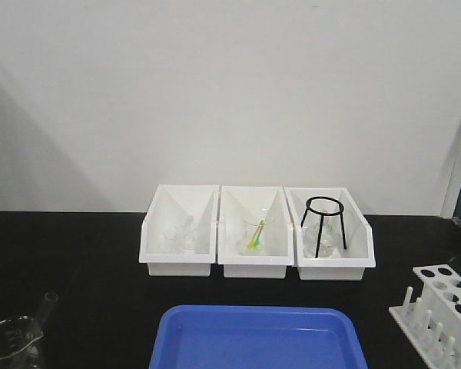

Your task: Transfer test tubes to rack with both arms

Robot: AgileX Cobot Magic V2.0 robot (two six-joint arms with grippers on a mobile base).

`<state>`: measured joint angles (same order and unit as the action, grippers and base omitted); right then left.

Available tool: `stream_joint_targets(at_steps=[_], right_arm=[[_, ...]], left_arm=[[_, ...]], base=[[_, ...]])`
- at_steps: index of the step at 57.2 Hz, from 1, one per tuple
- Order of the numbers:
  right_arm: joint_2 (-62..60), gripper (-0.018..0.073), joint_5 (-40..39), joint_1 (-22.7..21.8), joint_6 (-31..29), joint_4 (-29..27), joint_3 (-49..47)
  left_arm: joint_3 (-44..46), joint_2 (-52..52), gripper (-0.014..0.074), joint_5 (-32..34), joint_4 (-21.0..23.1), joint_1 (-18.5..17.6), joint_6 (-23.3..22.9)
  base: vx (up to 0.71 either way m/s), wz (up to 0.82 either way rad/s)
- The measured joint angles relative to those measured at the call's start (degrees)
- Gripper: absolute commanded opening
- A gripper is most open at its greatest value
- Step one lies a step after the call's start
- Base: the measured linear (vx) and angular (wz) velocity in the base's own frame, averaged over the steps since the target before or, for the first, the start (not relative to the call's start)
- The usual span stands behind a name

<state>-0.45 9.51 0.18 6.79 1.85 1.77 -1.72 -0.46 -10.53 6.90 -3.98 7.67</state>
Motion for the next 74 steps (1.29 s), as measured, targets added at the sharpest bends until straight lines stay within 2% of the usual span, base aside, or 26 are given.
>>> stream_joint_targets(at_steps=[51, 66, 74], right_arm=[[0.0, -0.0008, 0.0, 0.0, 0.0, 0.0, 0.0], [0.0, -0.0008, 0.0, 0.0, 0.0, 0.0, 0.0], [0.0, -0.0008, -1.1, 0.0, 0.0, 0.1, 0.0]], left_arm=[[0.0, 0.0, -0.0021, 0.1, 0.0, 0.0, 0.0], [0.0, 0.0, -0.0021, 7.2, 0.0, 0.0, 0.0], [0.0, 0.0, -0.0021, 8.4, 0.0, 0.0, 0.0]], base=[[0.04, -0.02], [0.00, 0.00], [0.00, 0.00]])
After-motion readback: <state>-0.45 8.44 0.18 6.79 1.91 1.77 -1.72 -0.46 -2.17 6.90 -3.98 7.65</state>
